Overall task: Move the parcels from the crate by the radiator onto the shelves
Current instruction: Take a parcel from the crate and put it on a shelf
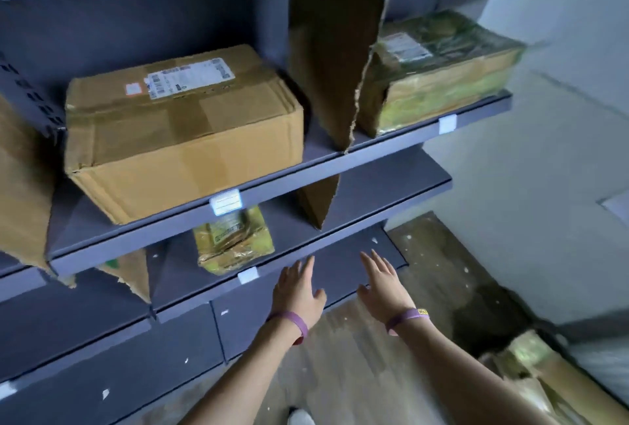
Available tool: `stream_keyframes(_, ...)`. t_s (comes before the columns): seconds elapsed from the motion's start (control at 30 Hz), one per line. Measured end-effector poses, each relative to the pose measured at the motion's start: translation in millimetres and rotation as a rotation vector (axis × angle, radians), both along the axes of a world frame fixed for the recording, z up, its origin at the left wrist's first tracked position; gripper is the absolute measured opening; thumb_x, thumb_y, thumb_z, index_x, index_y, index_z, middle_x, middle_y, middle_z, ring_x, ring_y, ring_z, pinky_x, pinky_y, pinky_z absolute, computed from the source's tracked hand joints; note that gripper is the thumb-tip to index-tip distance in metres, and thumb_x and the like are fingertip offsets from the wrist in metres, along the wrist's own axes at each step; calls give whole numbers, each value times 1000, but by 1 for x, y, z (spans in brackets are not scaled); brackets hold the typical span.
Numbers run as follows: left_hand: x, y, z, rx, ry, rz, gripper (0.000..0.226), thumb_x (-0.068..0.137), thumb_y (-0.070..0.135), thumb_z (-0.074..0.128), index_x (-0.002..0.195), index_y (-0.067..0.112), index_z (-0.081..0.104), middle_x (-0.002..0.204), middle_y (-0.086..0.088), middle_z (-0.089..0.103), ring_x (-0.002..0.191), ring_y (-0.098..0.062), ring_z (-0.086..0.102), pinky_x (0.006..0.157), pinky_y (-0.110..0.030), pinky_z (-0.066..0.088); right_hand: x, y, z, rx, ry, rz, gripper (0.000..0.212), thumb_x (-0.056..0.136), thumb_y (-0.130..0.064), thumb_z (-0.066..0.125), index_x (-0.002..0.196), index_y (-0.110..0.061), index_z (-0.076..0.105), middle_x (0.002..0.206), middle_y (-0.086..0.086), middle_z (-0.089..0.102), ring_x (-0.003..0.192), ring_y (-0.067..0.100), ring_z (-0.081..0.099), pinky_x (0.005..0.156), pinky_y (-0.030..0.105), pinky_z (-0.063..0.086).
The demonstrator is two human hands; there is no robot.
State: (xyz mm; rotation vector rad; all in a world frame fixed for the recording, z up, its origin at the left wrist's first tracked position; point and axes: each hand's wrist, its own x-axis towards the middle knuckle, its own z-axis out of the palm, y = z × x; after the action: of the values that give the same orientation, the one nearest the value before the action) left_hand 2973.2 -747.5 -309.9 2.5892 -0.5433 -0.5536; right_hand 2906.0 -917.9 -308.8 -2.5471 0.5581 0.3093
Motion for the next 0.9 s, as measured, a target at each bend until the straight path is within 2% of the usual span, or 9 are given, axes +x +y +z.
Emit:
stream_keyframes(0.1, -30, -54, 13, -19, 9, -139, 66, 92, 34, 49, 150, 23, 20, 153, -5, 29, 140, -24, 24, 111, -42, 30, -52, -42, 7, 0, -24, -142, 71, 90, -10, 49, 153, -20, 17, 161, 5, 12, 148, 24, 10, 118, 34, 18)
stream_keyframes(0.23, -93, -134, 27, -16, 29, -374, 65, 92, 35, 47, 150, 27, 18, 155, -2, 23, 142, -24, 18, 114, -42, 24, -145, -103, 9, -39, -52, -286, 64, 92, -22, 51, 150, -15, 24, 157, 10, 24, 145, 25, 21, 117, 32, 20)
stream_keyframes(0.3, -131, -175, 34, -19, 20, -488, 65, 92, 35, 46, 150, 26, 19, 155, -2, 23, 143, -24, 15, 115, -40, 20, -200, -133, 9, -47, -48, -411, 67, 91, -20, 52, 151, -14, 23, 158, 10, 21, 145, 27, 20, 118, 33, 18)
stream_keyframes(0.43, -212, -246, 38, -33, 72, -630, 64, 94, 35, 45, 150, 29, 17, 158, 0, 17, 146, -24, 5, 118, -44, 14, -310, -183, 8, -61, -34, -620, 65, 93, -19, 49, 152, -13, 21, 160, 12, 17, 146, 29, 16, 118, 34, 16)
stream_keyframes(0.5, -252, -274, 34, -25, 76, -690, 63, 94, 37, 45, 150, 30, 17, 158, 2, 16, 146, -22, 4, 119, -42, 13, -362, -203, 6, -70, -24, -667, 63, 95, -19, 48, 151, -11, 22, 159, 12, 18, 147, 30, 15, 118, 34, 13)
stream_keyframes(0.63, -321, -318, 19, 44, 92, -798, 63, 94, 39, 44, 150, 31, 17, 158, 3, 17, 146, -23, 7, 118, -40, 13, -454, -231, 0, -33, 13, -864, 68, 91, -17, 51, 152, -15, 21, 159, 13, 17, 146, 33, 17, 119, 37, 17)
stream_keyframes(0.8, -376, -369, 4, 112, 111, -928, 64, 93, 38, 45, 150, 29, 18, 157, 3, 20, 146, -24, 10, 117, -42, 14, -520, -258, -14, -9, 40, -977, 67, 91, -21, 53, 151, -13, 24, 157, 12, 24, 147, 27, 16, 120, 38, 16)
stream_keyframes(0.9, -389, -402, -5, 133, 112, -987, 63, 93, 36, 46, 150, 27, 20, 156, 1, 23, 145, -24, 13, 118, -42, 17, -536, -273, -25, 16, 45, -1027, 66, 90, -22, 53, 150, -12, 28, 156, 11, 28, 145, 28, 21, 119, 38, 19)
